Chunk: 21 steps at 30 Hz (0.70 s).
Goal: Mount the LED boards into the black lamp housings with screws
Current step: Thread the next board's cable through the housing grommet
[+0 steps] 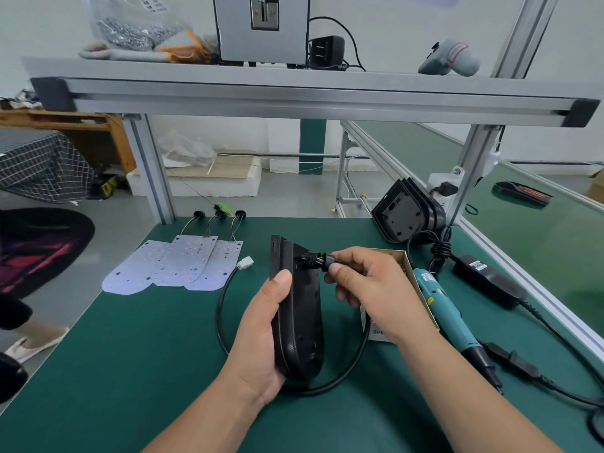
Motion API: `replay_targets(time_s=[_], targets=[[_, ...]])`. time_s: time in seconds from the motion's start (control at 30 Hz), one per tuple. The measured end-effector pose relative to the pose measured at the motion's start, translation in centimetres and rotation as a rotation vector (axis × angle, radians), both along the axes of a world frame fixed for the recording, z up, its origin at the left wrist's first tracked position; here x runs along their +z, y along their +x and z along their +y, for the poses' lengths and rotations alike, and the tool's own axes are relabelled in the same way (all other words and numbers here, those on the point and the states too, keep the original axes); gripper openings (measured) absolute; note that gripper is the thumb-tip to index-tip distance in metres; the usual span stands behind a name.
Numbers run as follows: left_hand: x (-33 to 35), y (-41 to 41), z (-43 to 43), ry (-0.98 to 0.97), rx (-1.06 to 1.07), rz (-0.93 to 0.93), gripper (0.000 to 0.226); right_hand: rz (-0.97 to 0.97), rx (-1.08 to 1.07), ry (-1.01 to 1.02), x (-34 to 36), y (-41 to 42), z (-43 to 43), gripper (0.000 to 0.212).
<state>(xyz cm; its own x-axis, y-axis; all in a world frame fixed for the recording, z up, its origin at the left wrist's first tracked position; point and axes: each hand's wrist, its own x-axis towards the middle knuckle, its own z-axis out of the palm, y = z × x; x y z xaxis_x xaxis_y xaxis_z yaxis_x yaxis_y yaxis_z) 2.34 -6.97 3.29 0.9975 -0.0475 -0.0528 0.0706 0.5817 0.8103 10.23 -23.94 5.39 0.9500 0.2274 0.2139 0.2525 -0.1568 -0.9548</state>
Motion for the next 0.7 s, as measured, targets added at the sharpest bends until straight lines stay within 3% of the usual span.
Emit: replay_targets(time_s=[0.2, 0.43, 0.7], targets=[[-0.4, 0.1, 0.2, 0.045, -0.005, -0.019, 0.069, -0.022, -0.008, -0.039, -0.3, 0.3, -0.2, 0.017], [-0.7, 0.5, 0.5, 0.197, 0.032, -0.115, 0.071, 0.008, 0.059, 0.149, -0.3, -0.2, 0.4, 0.017], [-0.6, 0.7, 0.4, 0.202, 0.078, -0.155, 0.070, 0.041, 0.044, 0.269, -0.1, -0.4, 0.8, 0.015]])
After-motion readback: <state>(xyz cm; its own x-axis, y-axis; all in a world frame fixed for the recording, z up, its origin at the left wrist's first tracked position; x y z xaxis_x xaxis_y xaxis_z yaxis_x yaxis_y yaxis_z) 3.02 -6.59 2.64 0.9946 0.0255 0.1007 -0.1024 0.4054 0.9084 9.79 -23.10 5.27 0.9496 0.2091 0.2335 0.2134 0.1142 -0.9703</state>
